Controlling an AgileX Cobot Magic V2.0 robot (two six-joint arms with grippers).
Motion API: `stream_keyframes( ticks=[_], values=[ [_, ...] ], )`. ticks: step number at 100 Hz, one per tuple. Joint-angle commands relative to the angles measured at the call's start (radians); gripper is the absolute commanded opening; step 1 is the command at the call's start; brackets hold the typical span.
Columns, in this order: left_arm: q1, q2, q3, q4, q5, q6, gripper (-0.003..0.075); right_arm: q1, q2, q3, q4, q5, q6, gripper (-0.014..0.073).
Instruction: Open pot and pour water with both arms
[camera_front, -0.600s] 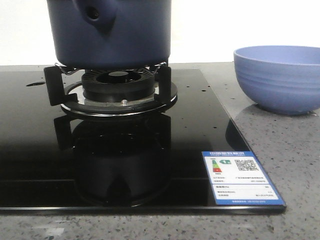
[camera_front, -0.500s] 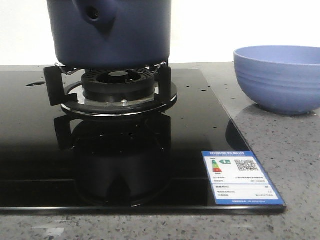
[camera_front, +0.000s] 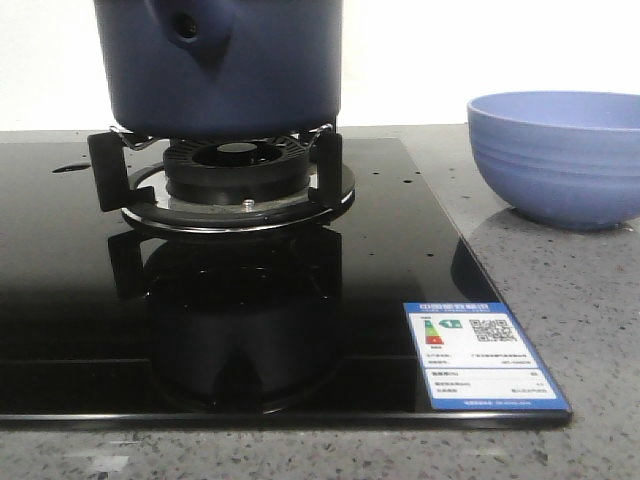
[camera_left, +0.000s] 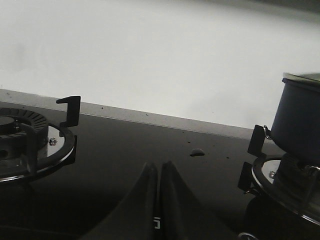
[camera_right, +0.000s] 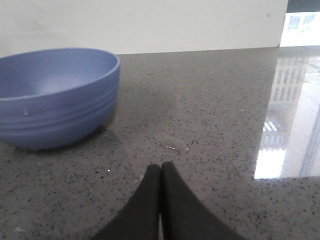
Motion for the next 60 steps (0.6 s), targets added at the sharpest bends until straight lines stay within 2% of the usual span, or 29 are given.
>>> stream_keyframes(
  ticks=[1, 60],
  values=[
    [-0.001, -0.027, 0.034, 0.003, -0.076, -0.010, -0.0020, -0.007, -0.014, 0.024, -0.011, -0.075, -0.004, -0.0063],
    [-0.001, -0.027, 0.034, 0.003, -0.076, -0.010, -0.0020, -0.007, -0.014, 0.024, -0.005, -0.075, -0.004, -0.0063]
  ],
)
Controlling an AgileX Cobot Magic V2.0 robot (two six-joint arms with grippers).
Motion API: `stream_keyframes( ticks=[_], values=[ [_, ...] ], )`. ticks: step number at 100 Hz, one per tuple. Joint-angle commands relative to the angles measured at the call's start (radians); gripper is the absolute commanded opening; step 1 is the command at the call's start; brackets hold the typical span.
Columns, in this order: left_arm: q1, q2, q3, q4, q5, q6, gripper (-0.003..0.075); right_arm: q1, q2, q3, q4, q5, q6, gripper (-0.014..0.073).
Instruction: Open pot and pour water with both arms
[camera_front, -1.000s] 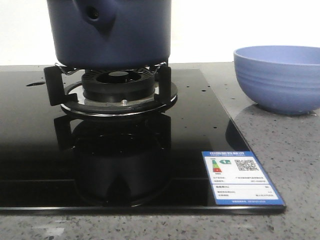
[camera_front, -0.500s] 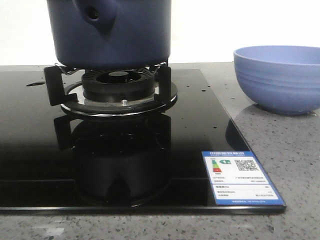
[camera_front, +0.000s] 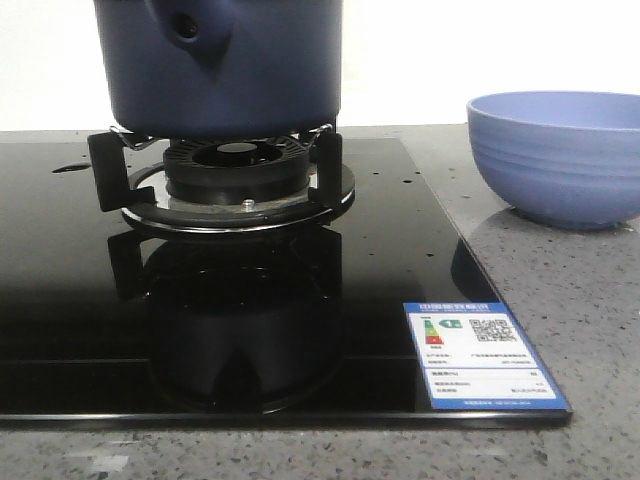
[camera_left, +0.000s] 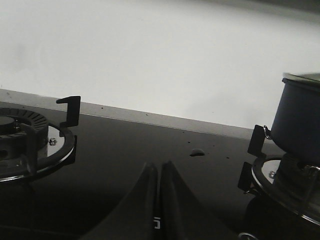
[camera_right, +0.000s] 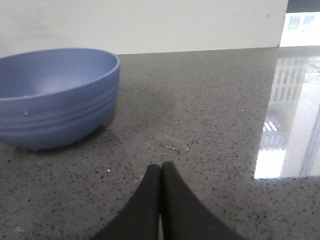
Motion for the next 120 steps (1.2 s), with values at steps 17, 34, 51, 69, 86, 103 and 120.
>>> stream_keyframes(
  ticks=[17, 34, 51, 69, 86, 103, 120],
  values=[
    [-0.001, -0.027, 0.034, 0.003, -0.076, -0.010, -0.0020, -0.007, -0.014, 0.024, 0.007, -0.090, -0.004, -0.0063],
    [-0.001, -0.027, 0.034, 0.003, -0.076, -0.010, -0.0020, -0.007, -0.014, 0.024, 0.096, -0.097, -0.004, -0.0063],
    [-0.001, -0.027, 0.034, 0.003, -0.076, -0.010, -0.0020, -0.007, -0.014, 0.024, 0.155, -0.101, -0.004, -0.0063],
    [-0.001, -0.027, 0.034, -0.011, -0.076, -0.010, -0.0020, -0.007, -0.014, 0.024, 0.240, -0.122, -0.004, -0.0063],
    [-0.001, -0.027, 0.034, -0.170, -0.076, -0.010, -0.0020, -0.007, -0.014, 0.024, 0.327, -0.122, -0.004, -0.0063],
    [-0.001, -0.027, 0.034, -0.333, -0.076, -0.010, -0.0020, -0.007, -0.014, 0.024, 0.418, -0.120, -0.004, -0.0063],
    [-0.001, -0.027, 0.032, -0.489, -0.076, -0.010, -0.0020, -0.007, -0.014, 0.024, 0.504, -0.122, -0.004, -0.0063]
  ],
)
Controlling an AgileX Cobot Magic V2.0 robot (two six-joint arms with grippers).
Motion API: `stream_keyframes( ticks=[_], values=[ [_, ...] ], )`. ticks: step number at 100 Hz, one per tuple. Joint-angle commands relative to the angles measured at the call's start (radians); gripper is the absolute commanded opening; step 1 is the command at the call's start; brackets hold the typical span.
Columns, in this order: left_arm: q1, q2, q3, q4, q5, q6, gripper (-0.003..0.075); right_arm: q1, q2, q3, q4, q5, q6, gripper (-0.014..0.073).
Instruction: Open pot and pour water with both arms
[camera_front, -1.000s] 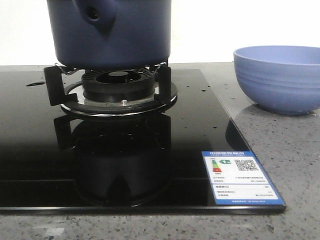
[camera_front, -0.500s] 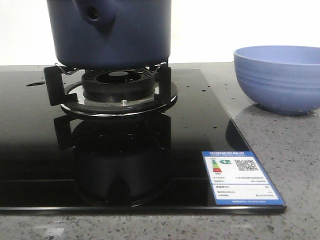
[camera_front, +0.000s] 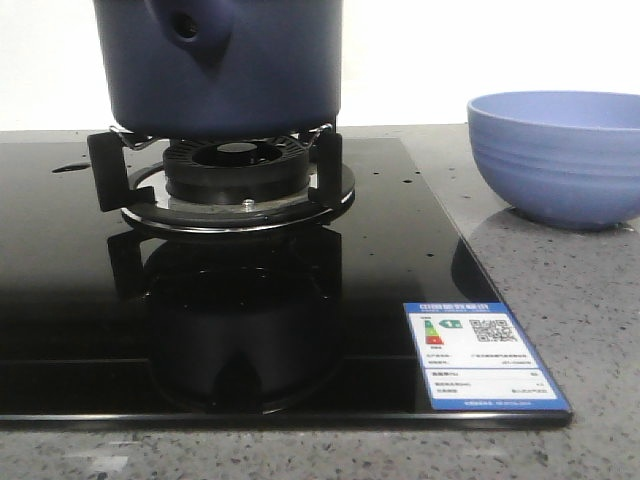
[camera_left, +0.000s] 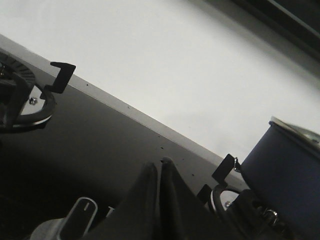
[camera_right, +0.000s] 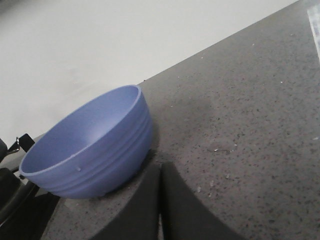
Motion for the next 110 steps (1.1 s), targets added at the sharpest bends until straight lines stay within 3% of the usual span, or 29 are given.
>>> stream_keyframes(
  ticks=[1, 23, 36, 48, 63, 85, 94, 110],
  values=[
    [-0.001, -0.027, 0.032, -0.086, -0.069, -0.010, -0.0020, -0.007, -0.014, 0.022, 0.044, -0.078, -0.006, -0.0063],
    [-0.001, -0.017, -0.066, -0.081, -0.010, 0.001, -0.0020, -0.007, 0.012, -0.093, 0.044, -0.017, -0.008, -0.0060],
    [-0.001, 0.062, -0.220, 0.028, 0.150, 0.053, -0.0020, -0.007, 0.118, -0.248, -0.047, 0.108, -0.008, -0.0060],
    [-0.001, 0.191, -0.406, 0.062, 0.323, 0.194, -0.0020, -0.007, 0.282, -0.418, -0.158, 0.281, -0.044, -0.0060],
    [-0.001, 0.337, -0.582, 0.062, 0.504, 0.321, -0.0020, 0.042, 0.457, -0.598, -0.165, 0.384, -0.105, -0.0062],
    [-0.122, 0.403, -0.673, 0.042, 0.512, 0.395, -0.0014, 0.145, 0.533, -0.694, -0.165, 0.405, -0.236, -0.0055],
    [-0.174, 0.403, -0.688, 0.027, 0.486, 0.395, 0.0058, 0.166, 0.533, -0.703, -0.165, 0.417, -0.236, 0.0032],
    [-0.239, 0.403, -0.690, -0.016, 0.428, 0.395, 0.0333, 0.172, 0.533, -0.703, -0.158, 0.419, -0.236, 0.0387]
  ],
)
